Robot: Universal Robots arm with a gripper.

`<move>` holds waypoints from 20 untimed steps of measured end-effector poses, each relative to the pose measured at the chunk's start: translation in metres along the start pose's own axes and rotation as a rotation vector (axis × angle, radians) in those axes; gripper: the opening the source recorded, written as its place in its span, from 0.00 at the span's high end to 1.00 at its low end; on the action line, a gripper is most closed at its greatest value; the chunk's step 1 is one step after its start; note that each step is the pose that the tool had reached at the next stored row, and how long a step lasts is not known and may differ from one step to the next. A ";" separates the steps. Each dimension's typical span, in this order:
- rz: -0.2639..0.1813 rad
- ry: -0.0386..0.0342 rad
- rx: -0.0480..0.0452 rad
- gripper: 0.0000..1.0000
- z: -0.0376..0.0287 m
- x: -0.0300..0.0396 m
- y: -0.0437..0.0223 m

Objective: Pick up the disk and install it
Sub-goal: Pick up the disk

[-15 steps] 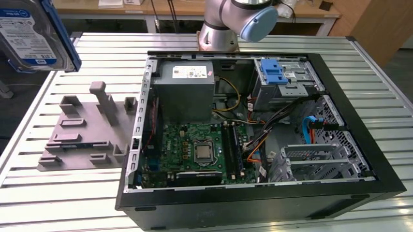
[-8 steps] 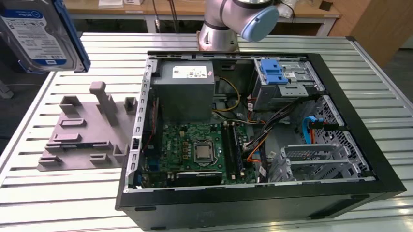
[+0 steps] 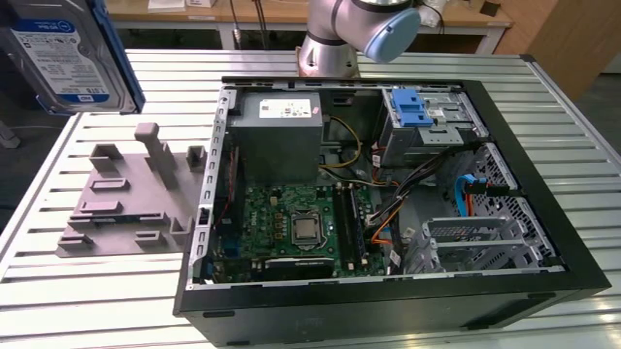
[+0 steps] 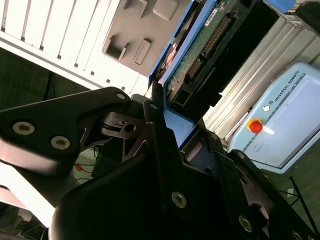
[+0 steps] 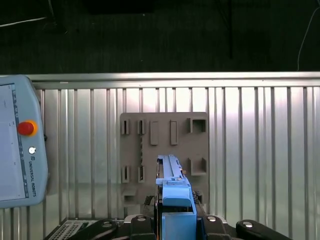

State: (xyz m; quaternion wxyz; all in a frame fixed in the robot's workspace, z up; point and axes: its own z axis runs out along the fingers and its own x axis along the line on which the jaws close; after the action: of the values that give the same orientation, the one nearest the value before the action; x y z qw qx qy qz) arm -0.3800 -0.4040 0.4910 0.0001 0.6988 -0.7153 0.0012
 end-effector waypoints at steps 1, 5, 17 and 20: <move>0.000 -0.0001 0.0001 0.64 0.0001 0.0019 -0.0008; 0.000 0.0000 0.0001 0.64 0.0001 0.0087 -0.0040; 0.000 0.0000 0.0001 0.64 0.0001 0.0136 -0.0310; 0.000 0.0000 0.0001 0.64 0.0001 0.0146 -0.0378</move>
State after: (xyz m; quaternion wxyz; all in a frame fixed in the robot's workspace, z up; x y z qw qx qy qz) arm -0.3426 -0.4195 0.4910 0.0001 0.6988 -0.7153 0.0012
